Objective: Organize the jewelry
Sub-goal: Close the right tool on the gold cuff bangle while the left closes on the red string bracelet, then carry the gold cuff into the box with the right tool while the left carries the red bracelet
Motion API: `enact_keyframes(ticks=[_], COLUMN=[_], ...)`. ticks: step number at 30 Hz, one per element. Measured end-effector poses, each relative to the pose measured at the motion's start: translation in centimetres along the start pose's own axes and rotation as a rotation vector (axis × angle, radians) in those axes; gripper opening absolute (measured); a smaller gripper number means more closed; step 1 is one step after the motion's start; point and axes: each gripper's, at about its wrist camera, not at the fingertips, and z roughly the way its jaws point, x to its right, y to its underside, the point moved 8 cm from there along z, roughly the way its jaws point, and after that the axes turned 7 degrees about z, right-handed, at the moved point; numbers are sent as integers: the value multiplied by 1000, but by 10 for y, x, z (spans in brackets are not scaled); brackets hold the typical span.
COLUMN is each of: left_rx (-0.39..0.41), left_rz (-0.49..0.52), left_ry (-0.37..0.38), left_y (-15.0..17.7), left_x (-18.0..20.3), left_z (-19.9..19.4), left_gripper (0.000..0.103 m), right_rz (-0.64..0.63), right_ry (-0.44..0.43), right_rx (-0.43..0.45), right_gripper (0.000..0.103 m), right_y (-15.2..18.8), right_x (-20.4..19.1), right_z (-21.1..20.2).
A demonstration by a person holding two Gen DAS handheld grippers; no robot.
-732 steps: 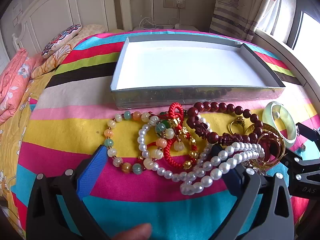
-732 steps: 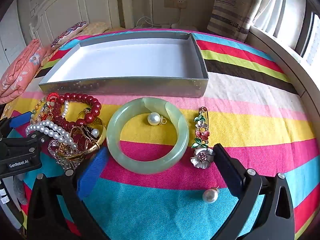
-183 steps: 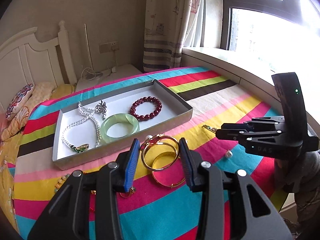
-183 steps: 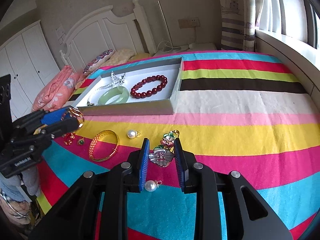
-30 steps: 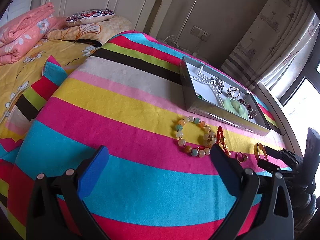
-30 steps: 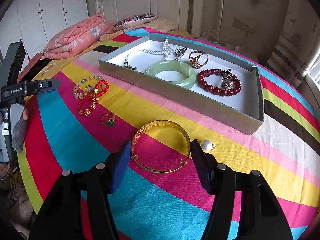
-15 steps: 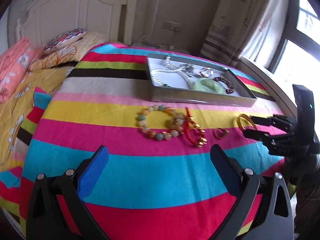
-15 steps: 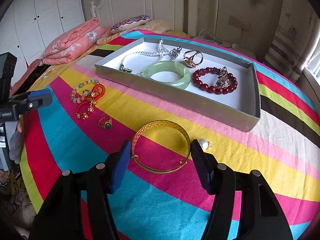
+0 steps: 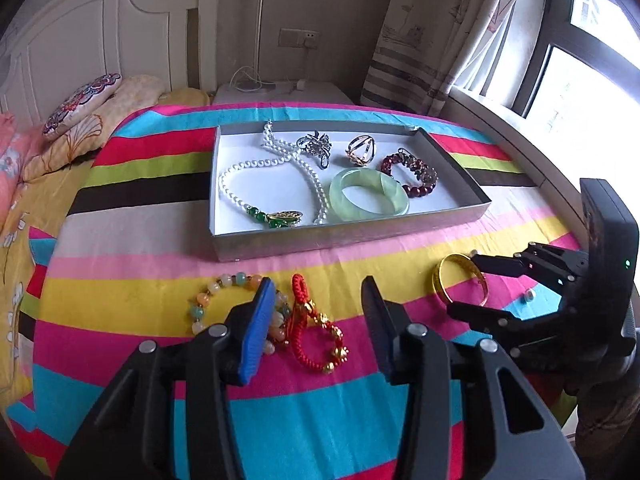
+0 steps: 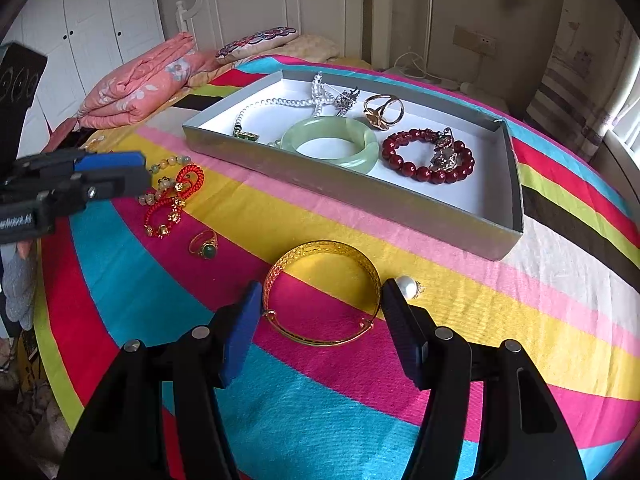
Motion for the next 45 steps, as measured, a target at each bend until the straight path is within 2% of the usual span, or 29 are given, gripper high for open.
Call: enact_keyframes(ticks=[3,5,7,9,21,29,38,45], left_rx=[-56,-91,-112,-104,31,85,123,121], left_rz=[37,57,115,147,80,79,102,81], left_ry=[-48,-29,-58,-76,-44,-22,-32,-34], left_y=[-1,1,3,5,10,1,-30,-60], left_x=[-1,2,7,10,4,9,5,-10], left_z=[20,33,41,41,-16,-39,-51,-34], left_gripper=[41,21,11,11,10,10,10,10], right_rz=[3,7,9,10,24,39,55,19], right_ry=[-11,-20,-27,-30,-35,-44,-55,-14], right_rx=[0,0,0,-1,37,62,90,100], right_gripper=[60,60,60,60,60,60,60,60], right_y=[0,0,-1,-1,-3,-5,-11,-29], right_x=[0,0,0,0,3,4,7,13], right_z=[0,0,-1,-1,-8,-13,-22,-26])
